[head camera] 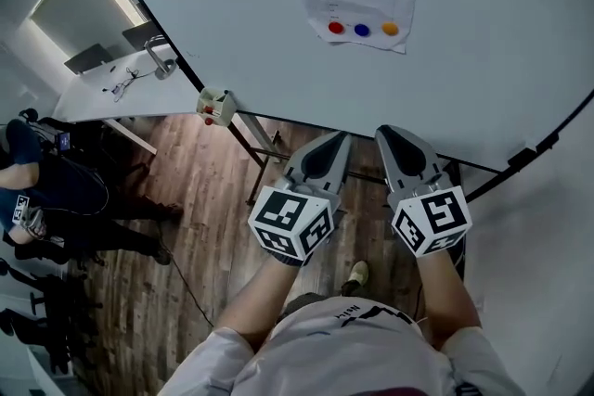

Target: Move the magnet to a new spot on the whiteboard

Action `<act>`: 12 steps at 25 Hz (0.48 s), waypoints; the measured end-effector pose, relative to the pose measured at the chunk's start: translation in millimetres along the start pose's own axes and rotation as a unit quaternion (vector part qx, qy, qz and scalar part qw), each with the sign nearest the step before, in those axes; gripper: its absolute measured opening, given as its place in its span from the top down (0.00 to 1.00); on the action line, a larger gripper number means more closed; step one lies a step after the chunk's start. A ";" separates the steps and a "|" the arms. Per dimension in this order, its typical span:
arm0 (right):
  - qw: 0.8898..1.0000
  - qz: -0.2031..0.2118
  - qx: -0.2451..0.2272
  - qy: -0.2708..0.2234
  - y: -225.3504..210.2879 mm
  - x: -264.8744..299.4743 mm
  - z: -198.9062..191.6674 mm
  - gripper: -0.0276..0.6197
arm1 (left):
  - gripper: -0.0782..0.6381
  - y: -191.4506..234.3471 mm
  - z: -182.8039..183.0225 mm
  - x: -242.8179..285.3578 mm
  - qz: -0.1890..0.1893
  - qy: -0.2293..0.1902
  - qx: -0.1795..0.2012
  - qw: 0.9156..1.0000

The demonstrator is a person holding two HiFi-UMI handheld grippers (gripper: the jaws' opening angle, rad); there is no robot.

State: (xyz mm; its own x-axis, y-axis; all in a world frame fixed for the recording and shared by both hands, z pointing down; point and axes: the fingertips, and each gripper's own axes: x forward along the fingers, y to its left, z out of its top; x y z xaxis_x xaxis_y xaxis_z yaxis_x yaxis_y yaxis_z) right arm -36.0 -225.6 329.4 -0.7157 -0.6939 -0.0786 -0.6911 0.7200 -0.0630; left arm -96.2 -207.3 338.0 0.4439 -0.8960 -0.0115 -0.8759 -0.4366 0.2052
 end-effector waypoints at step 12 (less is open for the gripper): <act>0.998 -0.049 -0.025 -0.008 -64.1 62.5 16.6 0.93 | 0.87 34.2 7.4 65.7 -0.015 0.011 0.008 1.000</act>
State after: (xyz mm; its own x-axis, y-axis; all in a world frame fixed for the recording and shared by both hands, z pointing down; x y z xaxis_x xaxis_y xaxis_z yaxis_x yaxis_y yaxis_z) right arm -34.7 -314.9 311.9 -0.6432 -0.7604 -0.0901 -0.7620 0.6472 -0.0222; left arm -98.5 -281.7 337.0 0.4740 -0.8805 0.0032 -0.8648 -0.4648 0.1901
